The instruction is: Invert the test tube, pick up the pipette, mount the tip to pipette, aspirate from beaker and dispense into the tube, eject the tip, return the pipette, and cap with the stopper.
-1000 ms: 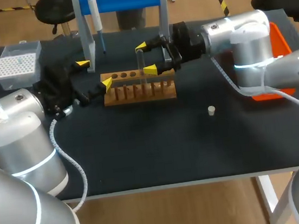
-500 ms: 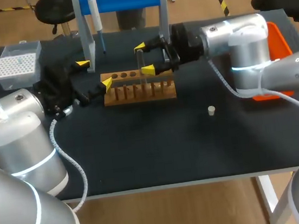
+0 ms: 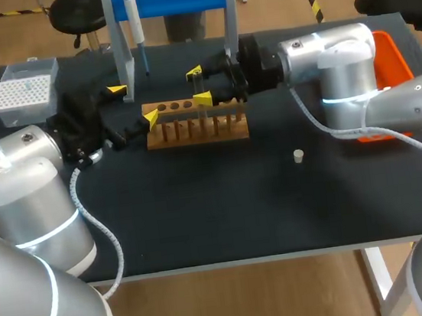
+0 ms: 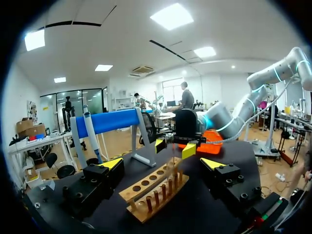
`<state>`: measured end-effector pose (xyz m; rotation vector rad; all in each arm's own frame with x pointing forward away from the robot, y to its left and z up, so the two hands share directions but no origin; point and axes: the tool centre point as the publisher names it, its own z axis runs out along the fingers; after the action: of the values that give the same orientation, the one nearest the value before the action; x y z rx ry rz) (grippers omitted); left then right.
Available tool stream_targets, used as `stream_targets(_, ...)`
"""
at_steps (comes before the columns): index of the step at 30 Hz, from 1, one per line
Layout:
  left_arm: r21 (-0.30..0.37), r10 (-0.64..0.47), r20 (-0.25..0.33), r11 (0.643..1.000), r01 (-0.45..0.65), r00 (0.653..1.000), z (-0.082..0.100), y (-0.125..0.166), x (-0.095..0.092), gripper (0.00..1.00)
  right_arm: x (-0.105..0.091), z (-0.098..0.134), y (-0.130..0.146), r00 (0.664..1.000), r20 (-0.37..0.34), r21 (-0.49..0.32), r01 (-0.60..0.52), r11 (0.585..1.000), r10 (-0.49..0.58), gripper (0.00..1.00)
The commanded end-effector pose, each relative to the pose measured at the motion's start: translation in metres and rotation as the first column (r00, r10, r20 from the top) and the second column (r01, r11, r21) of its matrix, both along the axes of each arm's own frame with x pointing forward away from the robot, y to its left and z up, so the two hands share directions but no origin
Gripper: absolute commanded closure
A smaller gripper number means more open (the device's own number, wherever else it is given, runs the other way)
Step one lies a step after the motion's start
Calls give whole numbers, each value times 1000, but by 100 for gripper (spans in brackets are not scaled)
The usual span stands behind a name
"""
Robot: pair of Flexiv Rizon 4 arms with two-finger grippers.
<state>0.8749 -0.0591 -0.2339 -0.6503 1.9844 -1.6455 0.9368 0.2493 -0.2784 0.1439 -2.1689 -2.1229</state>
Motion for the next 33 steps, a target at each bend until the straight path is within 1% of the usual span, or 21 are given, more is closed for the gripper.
stream_targets(1,0,5,3,1000,-5,1000,-1,-1,-2,0,-1,-1,0,1000,0,-2,2,1000,-2,38)
stream_targets(2,0,5,3,1000,-5,1000,-1,-1,-2,0,-1,-1,0,1000,1,-3,1,1000,-1,47)
stream_targets(3,0,5,3,1000,-5,1000,-1,-1,-2,0,-1,-1,0,1000,0,-3,1,1000,-1,51)
stream_targets(9,0,5,3,1000,-5,1000,-1,-1,-2,0,0,-2,0,1000,0,-3,4,1000,-4,55)
stream_targets(10,0,5,3,1000,-5,1000,-1,-1,-2,0,1,-2,-1,1000,0,-3,5,1000,-5,56)
stream_targets(12,0,5,3,1000,-5,1000,-1,-1,-2,0,1,-2,-1,1000,-1,-2,5,1000,-5,62)
stream_targets(13,0,5,3,1000,-5,1000,-1,-1,-2,0,2,-2,-1,1000,-2,-2,6,1000,-6,80)
stream_targets(14,0,5,3,1000,-5,1000,-1,-1,-2,0,2,-2,-1,1000,-4,-2,7,1000,-7,100)
stream_targets(23,0,5,3,1000,-5,1000,-1,-1,-2,0,3,-2,-2,1000,-8,-3,13,1000,-13,100)
stream_targets(33,0,5,3,1000,-5,1000,-1,-1,-2,0,5,6,-3,1000,-12,12,12,1000,-12,100)
